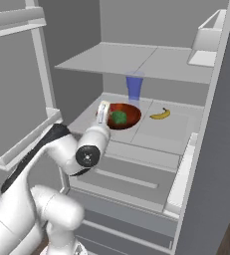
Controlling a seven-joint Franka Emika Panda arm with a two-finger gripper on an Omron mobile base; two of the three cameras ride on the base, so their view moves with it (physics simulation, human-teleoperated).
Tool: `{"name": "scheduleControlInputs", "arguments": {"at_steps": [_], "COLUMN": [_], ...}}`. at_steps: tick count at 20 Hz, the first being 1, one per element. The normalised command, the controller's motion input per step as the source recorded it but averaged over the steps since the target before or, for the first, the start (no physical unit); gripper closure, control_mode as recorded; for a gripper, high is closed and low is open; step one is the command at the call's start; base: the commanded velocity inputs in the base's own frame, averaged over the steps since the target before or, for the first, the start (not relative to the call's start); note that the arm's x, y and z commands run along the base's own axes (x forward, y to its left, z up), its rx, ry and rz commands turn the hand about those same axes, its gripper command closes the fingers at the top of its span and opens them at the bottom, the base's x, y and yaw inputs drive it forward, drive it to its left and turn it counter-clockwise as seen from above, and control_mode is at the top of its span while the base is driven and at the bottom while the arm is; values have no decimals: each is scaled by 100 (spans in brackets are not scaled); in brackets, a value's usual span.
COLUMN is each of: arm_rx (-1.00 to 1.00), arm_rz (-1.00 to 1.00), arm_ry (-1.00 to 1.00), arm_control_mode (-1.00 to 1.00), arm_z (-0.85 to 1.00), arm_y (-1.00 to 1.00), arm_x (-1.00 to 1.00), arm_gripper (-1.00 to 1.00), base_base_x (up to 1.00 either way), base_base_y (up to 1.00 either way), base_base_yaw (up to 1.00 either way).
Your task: Pick the chicken drumstick and broccoli from their plates and place them in the bowl. Then put the bowl in the fridge.
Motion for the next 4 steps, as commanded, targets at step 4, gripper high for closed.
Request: {"name": "scheduleControlInputs", "arguments": {"at_steps": [4], "arm_rx": [0], "arm_rz": [0], "arm_ry": [24], "arm_control_mode": [-100], "arm_z": [100], "arm_y": [-16], "arm_x": [-84], "arm_gripper": [-100], "base_base_x": [0], "base_base_y": [0], "base_base_yaw": [0]}}
